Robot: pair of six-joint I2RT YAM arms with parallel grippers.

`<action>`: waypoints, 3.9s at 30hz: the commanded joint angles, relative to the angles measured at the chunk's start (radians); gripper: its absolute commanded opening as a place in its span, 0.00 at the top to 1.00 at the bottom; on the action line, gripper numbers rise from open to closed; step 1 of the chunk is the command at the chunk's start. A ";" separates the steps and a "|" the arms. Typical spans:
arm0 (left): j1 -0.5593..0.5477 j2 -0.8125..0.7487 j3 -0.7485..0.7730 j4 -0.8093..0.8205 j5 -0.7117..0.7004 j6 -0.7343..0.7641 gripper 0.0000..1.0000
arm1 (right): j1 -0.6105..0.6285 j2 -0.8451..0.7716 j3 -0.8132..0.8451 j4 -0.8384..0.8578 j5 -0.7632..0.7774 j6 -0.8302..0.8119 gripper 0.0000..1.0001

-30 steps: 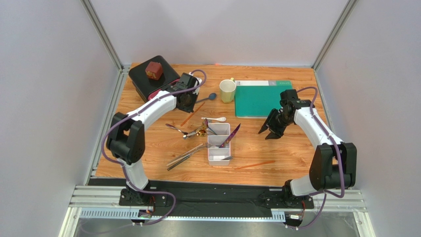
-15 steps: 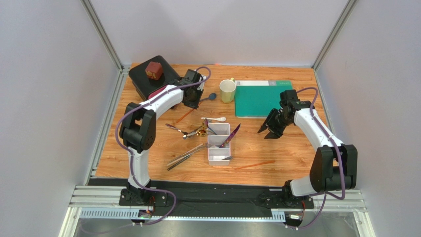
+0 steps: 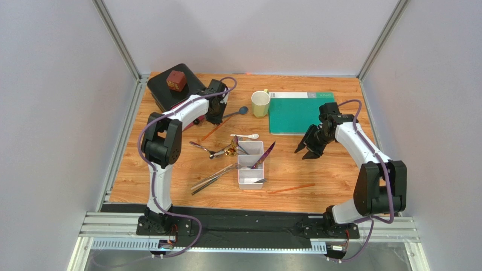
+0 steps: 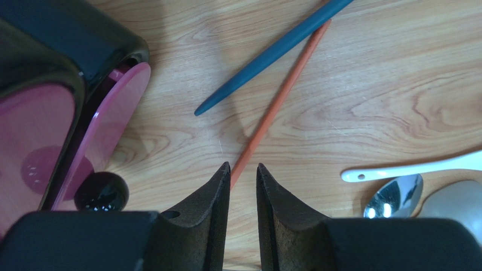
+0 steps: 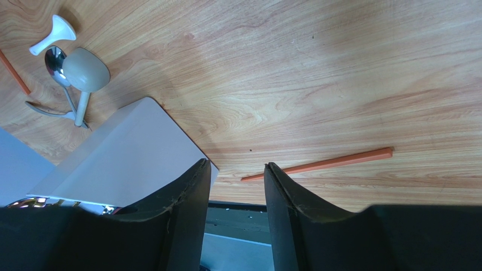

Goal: Sort the eating utensils into containers
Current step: Pick up the chopstick from the center of the board, then place the chopstick in the storage box.

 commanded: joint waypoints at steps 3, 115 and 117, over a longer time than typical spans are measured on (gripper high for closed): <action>0.003 0.054 0.051 -0.022 0.029 -0.002 0.71 | 0.002 0.039 0.063 0.002 -0.021 -0.032 0.56; -0.310 -0.765 -0.773 0.936 0.696 0.030 1.00 | 0.079 0.028 0.020 0.071 -0.015 0.066 0.58; -0.321 -0.771 -0.793 0.958 0.695 0.020 1.00 | 0.079 0.030 0.017 0.070 -0.015 0.065 0.58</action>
